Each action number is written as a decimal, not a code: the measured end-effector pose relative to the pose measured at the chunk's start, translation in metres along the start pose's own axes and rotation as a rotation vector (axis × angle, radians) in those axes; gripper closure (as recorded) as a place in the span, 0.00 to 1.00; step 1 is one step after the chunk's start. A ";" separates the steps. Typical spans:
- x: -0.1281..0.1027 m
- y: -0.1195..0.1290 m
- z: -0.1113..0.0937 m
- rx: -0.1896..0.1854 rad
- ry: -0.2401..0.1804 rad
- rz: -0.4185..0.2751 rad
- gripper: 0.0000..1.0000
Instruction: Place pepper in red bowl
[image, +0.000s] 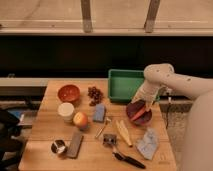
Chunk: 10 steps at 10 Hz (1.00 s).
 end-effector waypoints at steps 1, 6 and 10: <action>-0.001 -0.001 0.005 0.006 0.005 0.007 0.37; -0.004 -0.011 0.031 0.029 0.060 0.051 0.37; -0.002 -0.016 0.047 0.050 0.086 0.064 0.71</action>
